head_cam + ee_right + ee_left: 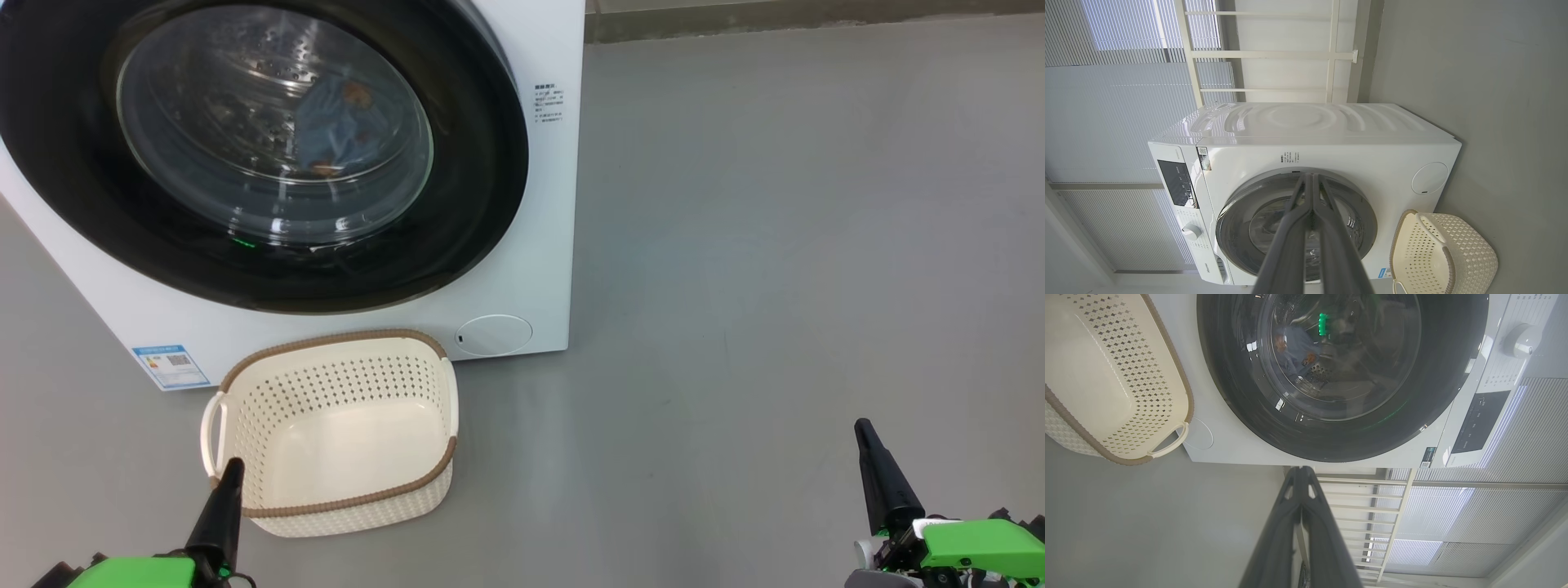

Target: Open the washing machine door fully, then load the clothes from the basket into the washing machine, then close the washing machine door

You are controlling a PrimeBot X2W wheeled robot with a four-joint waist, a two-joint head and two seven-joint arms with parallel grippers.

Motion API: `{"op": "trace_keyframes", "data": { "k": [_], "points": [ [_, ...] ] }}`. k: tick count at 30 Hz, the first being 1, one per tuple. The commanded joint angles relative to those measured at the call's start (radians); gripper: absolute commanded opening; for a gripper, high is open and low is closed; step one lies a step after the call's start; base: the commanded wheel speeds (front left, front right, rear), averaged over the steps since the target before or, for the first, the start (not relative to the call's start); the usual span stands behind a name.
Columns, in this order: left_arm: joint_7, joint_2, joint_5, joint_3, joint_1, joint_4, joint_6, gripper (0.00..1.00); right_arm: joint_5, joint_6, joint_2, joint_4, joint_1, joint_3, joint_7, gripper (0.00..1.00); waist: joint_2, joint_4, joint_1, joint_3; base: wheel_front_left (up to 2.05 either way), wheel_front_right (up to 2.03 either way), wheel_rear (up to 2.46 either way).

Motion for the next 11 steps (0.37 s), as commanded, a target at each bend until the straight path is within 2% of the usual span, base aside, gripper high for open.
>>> {"op": "trace_keyframes", "data": {
  "k": [1,11],
  "points": [
    [0.007,0.013,-0.002,0.034,-0.042,-0.02,-0.003,0.0,-0.01,0.002,-0.004,-0.025,-0.041,0.022,0.008,0.0,-0.0001,0.0,0.0,0.0,0.0,0.0,0.0],
    [0.007,0.013,-0.002,0.034,-0.042,-0.02,-0.003,0.0,-0.011,0.002,-0.004,-0.025,-0.041,0.022,0.008,0.0,-0.0001,0.0,0.0,0.0,0.0,0.0,0.0]
  ]
}}
